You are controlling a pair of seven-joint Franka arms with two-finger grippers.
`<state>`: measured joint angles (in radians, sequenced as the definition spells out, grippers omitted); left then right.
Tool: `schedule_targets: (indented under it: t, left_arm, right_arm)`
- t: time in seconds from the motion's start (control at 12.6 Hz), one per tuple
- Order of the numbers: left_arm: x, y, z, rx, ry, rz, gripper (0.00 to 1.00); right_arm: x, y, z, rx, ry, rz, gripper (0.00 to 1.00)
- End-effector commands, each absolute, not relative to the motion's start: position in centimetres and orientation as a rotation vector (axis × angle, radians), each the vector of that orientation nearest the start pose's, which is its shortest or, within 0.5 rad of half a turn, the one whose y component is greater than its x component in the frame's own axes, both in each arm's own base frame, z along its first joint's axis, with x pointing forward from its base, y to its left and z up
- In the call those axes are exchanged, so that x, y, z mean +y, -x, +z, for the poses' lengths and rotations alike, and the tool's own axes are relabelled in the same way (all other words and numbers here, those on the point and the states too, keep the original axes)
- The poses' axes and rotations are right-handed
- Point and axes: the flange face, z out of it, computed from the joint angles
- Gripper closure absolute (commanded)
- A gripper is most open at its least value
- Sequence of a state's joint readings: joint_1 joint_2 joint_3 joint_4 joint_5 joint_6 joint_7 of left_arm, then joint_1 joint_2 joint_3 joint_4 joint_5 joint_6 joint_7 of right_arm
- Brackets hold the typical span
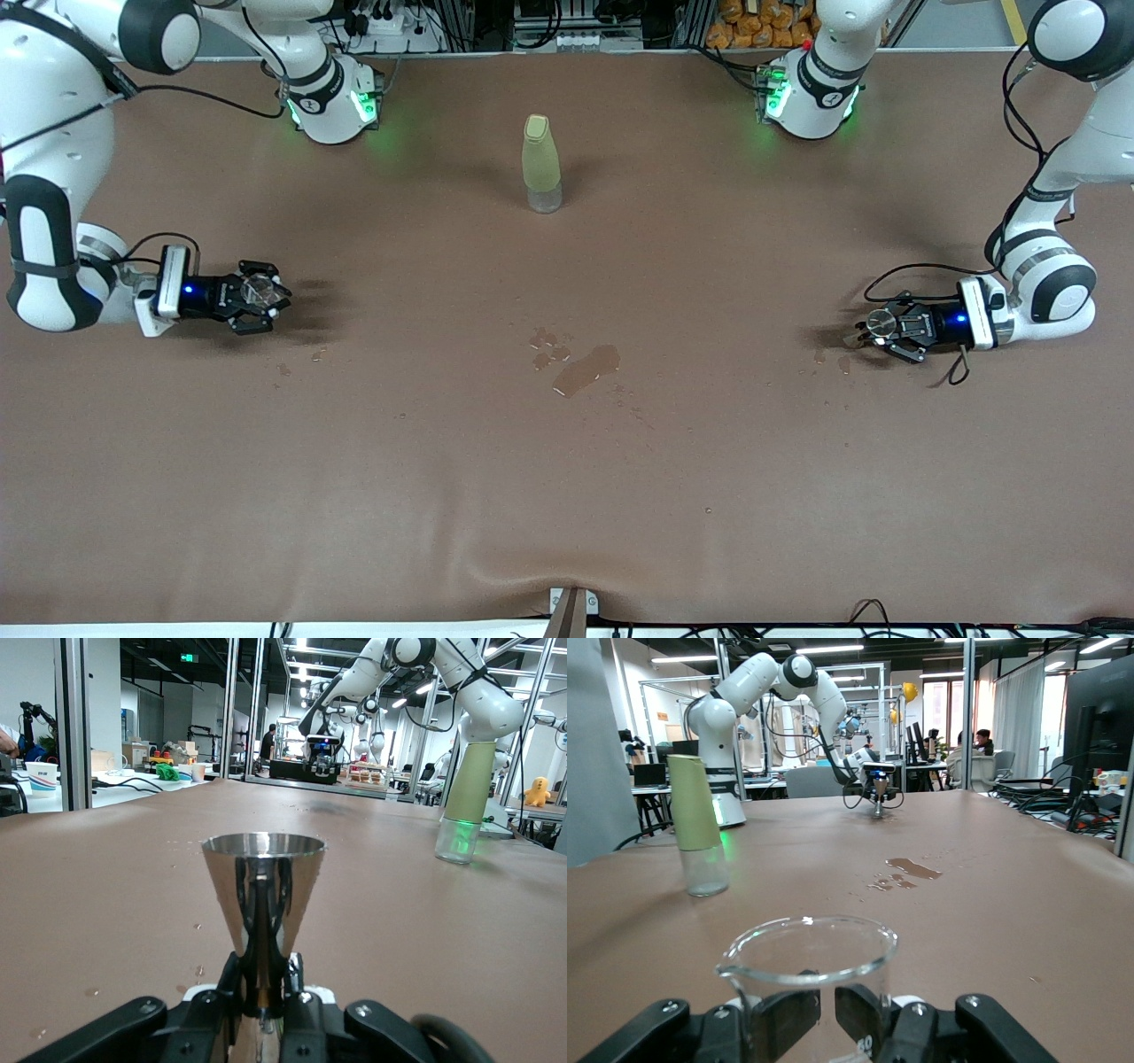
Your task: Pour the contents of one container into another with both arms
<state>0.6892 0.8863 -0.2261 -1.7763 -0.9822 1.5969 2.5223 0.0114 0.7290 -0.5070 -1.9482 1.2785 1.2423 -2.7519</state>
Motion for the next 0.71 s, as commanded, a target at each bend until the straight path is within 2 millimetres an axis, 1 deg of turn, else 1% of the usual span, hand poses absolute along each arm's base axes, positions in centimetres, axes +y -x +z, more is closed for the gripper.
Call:
schedule_targets:
  t: [0.0,0.24,0.4,0.47,0.63]
  left_arm:
    - [17.1,-53.2,8.3,-1.216,-1.364,1.096,1.00]
    - [17.5,-53.0,8.2,-1.209,-1.366,1.100,1.00]
    - [17.3,-52.8,8.3,-1.198,-1.346,1.103,1.00]
    - [17.5,-52.7,8.4,-1.197,-1.350,1.107,0.96]
    - [17.6,-52.8,8.6,-1.206,-1.348,1.110,0.85]
  right_arm:
    - [-12.7,-52.3,12.7,-1.408,1.211,-1.223,1.00]
    - [-11.4,-53.5,10.6,-1.392,1.204,-1.265,1.00]
    - [-10.8,-54.0,9.2,-1.382,1.203,-1.271,1.00]
    - [-10.7,-54.1,8.6,-1.373,1.210,-1.280,1.00]
    - [-10.8,-53.8,7.5,-1.361,1.229,-1.276,1.00]
